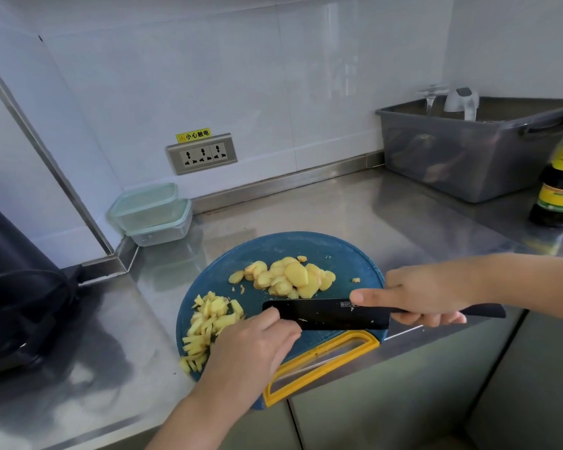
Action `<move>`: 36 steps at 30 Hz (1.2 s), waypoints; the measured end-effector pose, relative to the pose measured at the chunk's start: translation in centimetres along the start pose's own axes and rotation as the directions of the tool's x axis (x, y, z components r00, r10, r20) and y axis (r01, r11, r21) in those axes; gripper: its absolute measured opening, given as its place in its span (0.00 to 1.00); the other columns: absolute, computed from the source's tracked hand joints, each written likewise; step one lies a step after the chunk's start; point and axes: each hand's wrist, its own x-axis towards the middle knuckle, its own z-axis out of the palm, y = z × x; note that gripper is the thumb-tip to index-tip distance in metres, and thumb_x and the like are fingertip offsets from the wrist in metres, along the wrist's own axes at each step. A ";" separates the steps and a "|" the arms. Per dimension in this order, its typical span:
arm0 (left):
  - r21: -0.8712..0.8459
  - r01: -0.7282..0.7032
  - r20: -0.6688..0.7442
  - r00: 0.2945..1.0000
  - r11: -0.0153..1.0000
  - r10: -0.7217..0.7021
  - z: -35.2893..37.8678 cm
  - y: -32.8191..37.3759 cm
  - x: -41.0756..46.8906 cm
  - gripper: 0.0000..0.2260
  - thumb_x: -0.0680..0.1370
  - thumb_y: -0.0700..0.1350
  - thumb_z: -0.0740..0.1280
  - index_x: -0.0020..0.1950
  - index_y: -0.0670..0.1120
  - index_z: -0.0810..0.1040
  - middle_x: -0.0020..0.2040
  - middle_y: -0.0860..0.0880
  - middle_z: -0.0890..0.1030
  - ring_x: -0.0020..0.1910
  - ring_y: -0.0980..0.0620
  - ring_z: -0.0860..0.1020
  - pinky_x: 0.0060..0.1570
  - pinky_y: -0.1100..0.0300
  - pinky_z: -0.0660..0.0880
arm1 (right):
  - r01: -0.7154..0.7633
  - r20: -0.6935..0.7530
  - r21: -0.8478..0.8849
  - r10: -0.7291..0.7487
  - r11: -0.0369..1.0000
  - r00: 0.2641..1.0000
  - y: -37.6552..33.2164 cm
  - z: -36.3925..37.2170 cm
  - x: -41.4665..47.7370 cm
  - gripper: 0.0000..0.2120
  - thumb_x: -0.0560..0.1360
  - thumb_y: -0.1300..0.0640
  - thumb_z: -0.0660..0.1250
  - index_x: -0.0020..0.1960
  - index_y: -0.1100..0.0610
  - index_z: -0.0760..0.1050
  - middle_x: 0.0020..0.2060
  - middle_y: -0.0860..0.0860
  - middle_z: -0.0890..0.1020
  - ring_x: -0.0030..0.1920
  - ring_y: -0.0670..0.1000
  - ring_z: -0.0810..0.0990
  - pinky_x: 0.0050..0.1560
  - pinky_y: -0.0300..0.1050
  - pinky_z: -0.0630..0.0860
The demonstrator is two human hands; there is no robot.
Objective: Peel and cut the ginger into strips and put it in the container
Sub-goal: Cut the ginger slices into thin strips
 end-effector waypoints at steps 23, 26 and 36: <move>-0.769 0.581 0.583 0.466 -0.266 -0.666 -3.3 4.0 1.9 0.16 0.65 0.46 0.72 0.49 0.40 0.83 0.44 0.46 0.85 0.36 0.55 0.81 0.32 0.65 0.76 | 0.070 -0.125 0.551 0.000 0.832 0.992 1.4 1.5 -3.6 0.24 0.75 0.32 0.58 0.34 0.50 0.76 0.24 0.49 0.72 0.18 0.46 0.67 0.19 0.36 0.63; -0.746 0.598 0.613 0.444 -0.293 -0.653 -3.2 4.1 1.8 0.16 0.65 0.45 0.72 0.50 0.40 0.83 0.44 0.45 0.85 0.36 0.54 0.82 0.32 0.65 0.77 | 0.060 -0.123 0.532 0.007 0.844 0.992 1.6 1.8 -3.6 0.24 0.75 0.33 0.58 0.34 0.51 0.75 0.24 0.49 0.71 0.18 0.46 0.67 0.19 0.36 0.63; -0.453 0.891 0.722 0.357 -0.014 -0.593 -3.4 3.1 2.2 0.07 0.76 0.43 0.70 0.45 0.38 0.81 0.32 0.44 0.82 0.25 0.53 0.77 0.25 0.64 0.72 | 0.096 -0.102 0.302 -0.068 0.949 0.992 2.0 0.6 -2.9 0.32 0.65 0.23 0.52 0.26 0.53 0.63 0.21 0.51 0.64 0.19 0.49 0.62 0.21 0.38 0.65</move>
